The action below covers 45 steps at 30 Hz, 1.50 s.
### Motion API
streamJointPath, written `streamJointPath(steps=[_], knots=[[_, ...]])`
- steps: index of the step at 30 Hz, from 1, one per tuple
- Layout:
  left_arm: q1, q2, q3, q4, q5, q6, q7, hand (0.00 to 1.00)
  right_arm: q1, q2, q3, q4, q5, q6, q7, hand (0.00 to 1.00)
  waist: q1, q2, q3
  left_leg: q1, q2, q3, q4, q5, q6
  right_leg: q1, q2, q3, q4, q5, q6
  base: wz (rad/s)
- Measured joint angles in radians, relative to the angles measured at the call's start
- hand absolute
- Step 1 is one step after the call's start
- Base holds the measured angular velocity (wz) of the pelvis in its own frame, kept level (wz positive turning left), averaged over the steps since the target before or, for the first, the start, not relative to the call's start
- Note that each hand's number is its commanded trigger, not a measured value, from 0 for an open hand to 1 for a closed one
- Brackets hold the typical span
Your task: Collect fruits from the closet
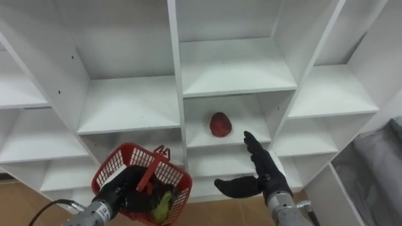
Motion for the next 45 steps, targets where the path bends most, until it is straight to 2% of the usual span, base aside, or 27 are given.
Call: streamJointPath(steps=[6,11,13,15,18,20,24,29,33,38,40,45], knots=[[0.009,0.0,0.004,0.0,0.019,0.0,-0.004,1.0,-0.005,-0.001,-0.001,0.007,-0.039,0.0,-0.034,0.0,0.005,-0.001,0.0012,-0.006,0.0,-0.004,0.0,-0.001,-0.001,-0.003,0.0,-0.003,-0.002,-0.002,-0.001,0.0],[0.012,0.0,0.034,-0.004,0.042,0.0,-0.007,1.0,-0.073,-0.004,-0.01,0.086,-0.098,0.0,-0.058,0.0,0.014,-0.011,0.006,-0.01,0.0,-0.012,0.0,-0.001,-0.001,-0.005,-0.002,-0.014,-0.001,-0.004,-0.002,0.04],[0.014,0.005,0.043,-0.014,0.041,0.0,-0.009,1.0,-0.09,-0.01,-0.012,0.086,-0.116,0.0,-0.063,0.0,0.019,-0.025,-0.0016,-0.032,0.0,-0.023,0.007,-0.001,-0.001,-0.019,-0.003,-0.027,0.0,-0.006,-0.003,0.15],[0.015,0.005,0.043,-0.015,0.041,0.0,-0.011,1.0,-0.101,-0.014,-0.013,0.086,-0.124,0.0,-0.068,0.0,0.024,-0.03,-0.0045,-0.041,0.0,-0.031,0.016,-0.002,-0.002,-0.019,-0.003,-0.032,-0.002,-0.006,-0.004,0.13],[0.017,0.004,0.05,-0.015,0.041,0.0,-0.012,1.0,-0.127,-0.024,-0.013,0.091,-0.114,-0.003,-0.081,0.0,0.038,-0.031,-0.0047,-0.041,0.001,-0.036,0.017,-0.002,-0.002,-0.019,-0.004,-0.04,0.0,-0.006,-0.004,0.08],[0.017,0.004,0.056,-0.014,0.043,0.0,-0.014,1.0,-0.151,-0.029,-0.013,0.125,-0.115,-0.022,-0.097,0.0,0.045,-0.033,-0.004,-0.044,0.0,-0.048,0.019,-0.002,-0.003,-0.016,-0.006,-0.057,0.002,-0.006,-0.004,0.13],[0.017,0.004,0.086,-0.014,0.091,0.0,-0.044,1.0,-0.201,-0.047,-0.013,0.157,-0.179,-0.022,-0.103,0.0,0.06,-0.046,-0.0015,-0.078,0.0,-0.071,0.041,-0.003,-0.004,-0.033,-0.01,-0.093,0.007,-0.006,-0.005,0.18],[0.012,0.004,0.129,-0.015,0.092,0.003,-0.081,1.0,-0.264,-0.058,-0.02,0.191,-0.158,-0.024,-0.115,0.0,0.08,-0.059,0.0051,-0.157,0.001,-0.101,0.095,-0.008,-0.006,-0.08,-0.013,-0.122,0.021,-0.004,-0.012,0.18],[0.011,0.003,0.13,-0.014,0.092,0.006,-0.086,1.0,-0.305,-0.06,-0.019,0.253,-0.136,-0.024,-0.119,0.0,0.107,-0.06,0.0059,-0.184,0.001,-0.116,0.112,-0.008,-0.006,-0.099,-0.015,-0.136,0.036,-0.004,-0.012,0.1],[0.009,0.004,0.119,-0.012,0.109,0.01,-0.08,1.0,-0.39,-0.06,-0.017,0.35,-0.128,-0.024,-0.123,0.0,0.111,-0.06,0.0072,-0.232,0.001,-0.127,0.129,-0.007,-0.007,-0.132,-0.02,-0.14,0.039,-0.001,-0.018,0.07],[0.004,0.007,0.102,-0.009,0.109,0.018,-0.083,1.0,-0.431,-0.061,-0.016,0.387,-0.09,-0.024,-0.126,0.0,0.123,-0.059,0.0089,-0.255,0.001,-0.129,0.143,-0.006,-0.007,-0.159,-0.02,-0.142,0.051,-0.001,-0.018,0.0],[-0.009,0.009,0.097,-0.004,0.108,0.028,-0.099,1.0,-0.473,-0.078,-0.017,0.407,-0.075,-0.024,-0.132,0.0,0.131,-0.059,0.01,-0.308,0.001,-0.136,0.157,-0.006,-0.008,-0.204,-0.021,-0.146,0.056,0.0,-0.019,0.04]])
